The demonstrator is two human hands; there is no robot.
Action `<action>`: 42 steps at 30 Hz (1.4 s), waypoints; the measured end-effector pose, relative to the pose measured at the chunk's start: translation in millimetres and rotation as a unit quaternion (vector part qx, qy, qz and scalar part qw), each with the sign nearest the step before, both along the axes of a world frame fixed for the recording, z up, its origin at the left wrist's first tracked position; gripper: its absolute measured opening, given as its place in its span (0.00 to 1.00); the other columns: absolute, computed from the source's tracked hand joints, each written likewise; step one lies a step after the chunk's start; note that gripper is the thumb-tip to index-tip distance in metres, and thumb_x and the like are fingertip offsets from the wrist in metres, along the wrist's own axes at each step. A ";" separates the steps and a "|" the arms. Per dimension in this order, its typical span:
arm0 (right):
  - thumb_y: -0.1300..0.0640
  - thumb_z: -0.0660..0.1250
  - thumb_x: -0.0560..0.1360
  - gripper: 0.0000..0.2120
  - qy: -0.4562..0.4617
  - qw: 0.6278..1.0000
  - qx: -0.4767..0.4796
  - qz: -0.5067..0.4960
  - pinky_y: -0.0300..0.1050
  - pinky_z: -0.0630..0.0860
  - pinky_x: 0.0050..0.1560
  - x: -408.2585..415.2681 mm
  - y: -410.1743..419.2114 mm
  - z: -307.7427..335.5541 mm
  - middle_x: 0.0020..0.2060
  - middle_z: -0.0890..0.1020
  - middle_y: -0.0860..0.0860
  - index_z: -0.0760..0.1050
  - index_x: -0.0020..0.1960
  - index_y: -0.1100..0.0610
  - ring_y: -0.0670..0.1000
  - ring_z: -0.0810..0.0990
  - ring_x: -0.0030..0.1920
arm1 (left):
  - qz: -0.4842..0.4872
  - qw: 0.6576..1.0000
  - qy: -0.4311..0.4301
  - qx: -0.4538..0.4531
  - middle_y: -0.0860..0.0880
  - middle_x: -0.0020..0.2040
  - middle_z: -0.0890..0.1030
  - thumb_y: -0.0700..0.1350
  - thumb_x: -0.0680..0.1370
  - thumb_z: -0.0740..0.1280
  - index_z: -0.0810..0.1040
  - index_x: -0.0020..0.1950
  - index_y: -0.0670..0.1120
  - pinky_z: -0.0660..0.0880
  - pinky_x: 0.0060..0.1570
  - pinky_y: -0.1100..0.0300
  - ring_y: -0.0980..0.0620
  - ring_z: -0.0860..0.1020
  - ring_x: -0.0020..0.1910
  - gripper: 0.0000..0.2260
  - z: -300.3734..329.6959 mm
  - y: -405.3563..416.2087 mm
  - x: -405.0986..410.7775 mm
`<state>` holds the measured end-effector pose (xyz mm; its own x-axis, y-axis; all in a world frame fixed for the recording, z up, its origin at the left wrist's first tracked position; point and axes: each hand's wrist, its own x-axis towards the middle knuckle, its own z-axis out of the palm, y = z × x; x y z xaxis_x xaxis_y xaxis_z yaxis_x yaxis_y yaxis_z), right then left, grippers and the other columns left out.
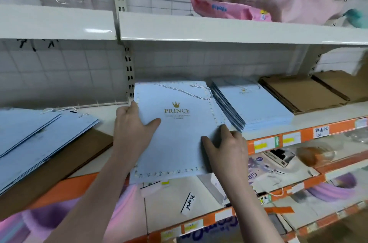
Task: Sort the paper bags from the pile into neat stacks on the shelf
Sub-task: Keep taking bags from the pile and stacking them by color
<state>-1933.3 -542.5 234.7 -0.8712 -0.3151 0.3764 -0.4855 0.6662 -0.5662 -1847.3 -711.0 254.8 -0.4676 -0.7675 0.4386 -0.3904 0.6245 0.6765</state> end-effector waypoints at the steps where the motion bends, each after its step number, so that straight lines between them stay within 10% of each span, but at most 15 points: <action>1: 0.47 0.63 0.75 0.18 0.002 1.000 0.007 -0.001 0.47 0.62 0.53 -11.7 -6.1 2.2 0.50 0.73 0.57 0.71 0.54 0.61 0.58 0.69 0.54 | -0.002 1.000 0.004 0.001 0.41 0.57 0.69 0.50 0.72 0.71 0.71 0.60 0.39 0.66 0.47 0.57 0.44 0.70 0.56 0.23 0.3 -6.5 -11.5; 27: 0.42 0.58 0.78 0.25 0.057 0.988 0.133 0.060 0.49 0.65 0.58 -152.2 -76.2 -9.8 0.59 0.73 0.58 0.69 0.65 0.61 0.58 0.69 0.60 | 0.045 0.998 -0.038 0.030 0.43 0.64 0.69 0.48 0.77 0.65 0.65 0.69 0.38 0.64 0.51 0.59 0.46 0.69 0.59 0.25 -30.7 -49.3 -133.6; 35: 0.42 0.53 0.80 0.26 0.039 0.979 0.144 0.136 0.43 0.71 0.55 -163.9 -64.7 -9.9 0.63 0.71 0.55 0.63 0.68 0.60 0.54 0.73 0.60 | 0.060 0.997 -0.057 0.008 0.43 0.48 0.69 0.48 0.75 0.65 0.65 0.45 0.39 0.62 0.37 0.57 0.48 0.66 0.40 0.13 -38.4 -40.9 -140.2; 42: 0.41 0.52 0.80 0.26 0.044 0.971 0.184 0.149 0.43 0.72 0.46 -170.0 -65.6 -9.0 0.58 0.72 0.56 0.66 0.65 0.62 0.55 0.76 0.54 | 0.063 0.991 -0.119 0.008 0.47 0.44 0.67 0.51 0.76 0.65 0.64 0.42 0.43 0.64 0.39 0.56 0.46 0.69 0.42 0.14 -37.2 -45.5 -141.3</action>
<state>-2103.3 -608.1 225.7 -0.6910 -0.6749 0.2587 -0.7227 0.6388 -0.2639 -1988.6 -756.5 217.7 -0.4562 -0.8324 0.3145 -0.6151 0.5504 0.5646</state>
